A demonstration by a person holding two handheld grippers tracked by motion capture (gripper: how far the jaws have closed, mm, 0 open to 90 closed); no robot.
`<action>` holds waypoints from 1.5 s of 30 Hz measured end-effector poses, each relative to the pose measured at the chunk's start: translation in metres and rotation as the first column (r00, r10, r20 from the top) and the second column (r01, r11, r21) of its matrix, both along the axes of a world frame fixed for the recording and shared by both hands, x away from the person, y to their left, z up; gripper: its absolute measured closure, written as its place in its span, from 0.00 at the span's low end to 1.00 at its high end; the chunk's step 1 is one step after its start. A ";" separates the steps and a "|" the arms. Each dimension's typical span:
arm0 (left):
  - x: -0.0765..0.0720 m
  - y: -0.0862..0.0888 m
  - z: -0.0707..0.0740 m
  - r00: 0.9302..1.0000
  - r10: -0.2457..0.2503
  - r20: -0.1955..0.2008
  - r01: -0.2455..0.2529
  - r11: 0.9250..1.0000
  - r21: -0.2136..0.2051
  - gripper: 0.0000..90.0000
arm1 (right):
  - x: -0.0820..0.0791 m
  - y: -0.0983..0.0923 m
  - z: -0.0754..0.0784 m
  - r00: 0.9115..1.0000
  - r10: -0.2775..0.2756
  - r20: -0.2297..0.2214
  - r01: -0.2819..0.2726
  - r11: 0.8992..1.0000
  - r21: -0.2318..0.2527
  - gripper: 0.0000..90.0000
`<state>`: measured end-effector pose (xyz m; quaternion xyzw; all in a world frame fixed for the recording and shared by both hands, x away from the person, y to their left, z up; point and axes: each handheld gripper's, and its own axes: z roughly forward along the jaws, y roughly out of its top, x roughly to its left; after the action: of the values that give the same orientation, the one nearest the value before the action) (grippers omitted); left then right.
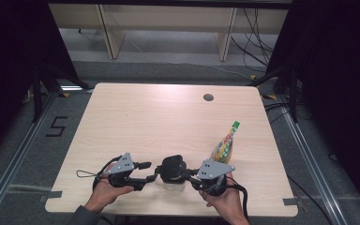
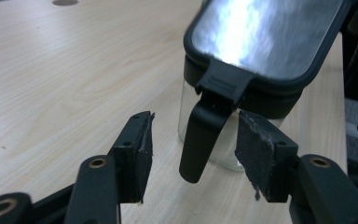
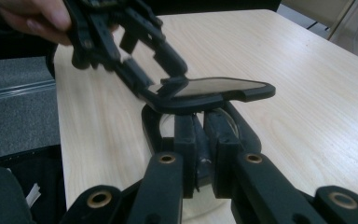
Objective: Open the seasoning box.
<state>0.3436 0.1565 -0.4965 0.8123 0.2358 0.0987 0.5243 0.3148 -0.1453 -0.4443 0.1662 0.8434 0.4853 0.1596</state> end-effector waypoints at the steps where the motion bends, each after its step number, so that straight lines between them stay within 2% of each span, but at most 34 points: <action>1: 0.001 -0.001 -0.001 1.000 -0.008 0.004 0.008 1.000 0.001 0.52 | 0.000 0.001 0.001 1.000 0.003 0.004 -0.003 1.000 0.005 0.94; 2: 0.001 -0.002 -0.002 1.000 -0.018 0.001 0.018 1.000 -0.004 0.54 | 0.000 0.003 0.002 1.000 -0.007 -0.002 0.007 1.000 0.007 0.94; 3: 0.003 -0.004 -0.004 0.999 -0.041 0.022 0.041 0.999 -0.004 0.54 | 0.000 0.003 0.002 1.000 -0.007 -0.002 0.007 1.000 0.007 0.94; 5: 0.005 -0.007 -0.006 0.998 -0.053 0.021 0.053 0.999 0.001 0.54 | 0.000 0.008 0.004 1.000 0.004 0.005 -0.004 1.000 0.010 0.94; 7: 0.006 -0.009 -0.008 0.997 -0.069 0.024 0.068 0.998 0.006 0.63 | 0.001 0.011 0.006 1.000 0.007 0.010 -0.007 1.000 0.017 0.94; 8: 0.007 -0.009 -0.008 0.996 -0.082 0.026 0.082 0.997 0.018 0.63 | 0.001 0.014 0.007 1.000 0.009 0.015 -0.009 1.000 0.023 0.94; 9: 0.006 -0.010 -0.009 0.994 -0.101 0.034 0.101 0.995 0.003 0.69 | 0.001 0.016 0.007 1.000 0.010 0.012 -0.010 1.000 0.025 0.94; 10: 0.006 -0.011 -0.009 0.995 -0.093 0.043 0.092 0.996 0.023 0.71 | 0.001 0.018 0.008 1.000 0.014 0.015 -0.015 1.000 0.024 0.94; 12: 0.005 -0.012 -0.008 0.995 -0.085 0.054 0.083 0.996 0.028 0.75 | 0.000 0.022 0.010 1.000 0.010 0.015 -0.010 1.000 0.028 0.94; 13: 0.005 -0.011 -0.008 0.995 -0.083 0.055 0.082 0.996 0.030 0.76 | 0.001 0.027 0.011 0.999 0.025 0.022 -0.026 0.999 0.033 0.94; 15: 0.005 -0.012 -0.008 0.995 -0.087 0.054 0.085 0.996 0.033 0.77 | 0.001 0.028 0.011 0.999 0.027 0.021 -0.028 0.999 0.032 0.94; 16: 0.005 -0.012 -0.008 0.993 -0.096 0.066 0.094 0.995 0.042 0.78 | 0.000 0.032 0.012 0.999 0.028 0.019 -0.029 0.999 0.039 0.94; 17: 0.003 -0.012 -0.008 0.995 -0.086 0.054 0.084 0.996 0.035 0.78 | 0.000 0.032 0.012 0.999 0.028 0.019 -0.029 0.999 0.039 0.94; 18: 0.004 -0.013 -0.008 0.993 -0.097 0.067 0.095 0.995 0.032 0.78 | 0.001 0.033 0.013 0.999 0.029 0.028 -0.031 0.999 0.043 0.94; 22: 0.001 -0.015 -0.008 0.994 -0.089 0.062 0.086 0.995 0.041 0.79 | 0.000 0.036 0.015 0.999 0.038 0.020 -0.039 0.998 0.049 0.94; 24: -0.003 -0.017 -0.006 0.995 -0.076 0.068 0.072 0.995 0.065 0.79 | 0.000 0.039 0.015 0.999 0.040 0.028 -0.042 0.997 0.057 0.94; 27: -0.004 -0.019 -0.006 0.995 -0.076 0.069 0.072 0.996 0.056 0.79 | -0.001 0.042 0.015 0.999 0.046 0.026 -0.047 0.997 0.058 0.94; 34: -0.006 -0.022 -0.005 0.994 -0.076 0.074 0.070 0.995 0.077 0.79 | -0.002 0.051 0.015 0.998 0.063 0.018 -0.064 0.996 0.054 0.94; 36: -0.007 -0.023 -0.004 0.995 -0.073 0.070 0.068 0.995 0.079 0.79 | -0.001 0.052 0.015 0.997 0.068 0.030 -0.070 0.996 0.051 0.94; 37: -0.007 -0.023 -0.004 0.995 -0.075 0.067 0.070 0.995 0.071 0.79 | -0.001 0.052 0.015 0.997 0.066 0.027 -0.068 0.996 0.053 0.94; 40: -0.006 -0.022 -0.004 0.994 -0.087 0.072 0.081 0.993 0.081 0.79 | -0.001 0.053 0.014 0.997 0.068 0.026 -0.069 0.996 0.054 0.94; 45: -0.005 -0.022 -0.005 0.995 -0.079 0.059 0.075 0.995 0.064 0.79 | -0.001 0.052 0.014 0.998 0.058 0.023 -0.059 0.997 0.057 0.92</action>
<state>0.3383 0.1345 -0.5019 0.8331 0.1848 0.1107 0.5095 0.3141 -0.0935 -0.4301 0.1410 0.8318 0.5158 0.1493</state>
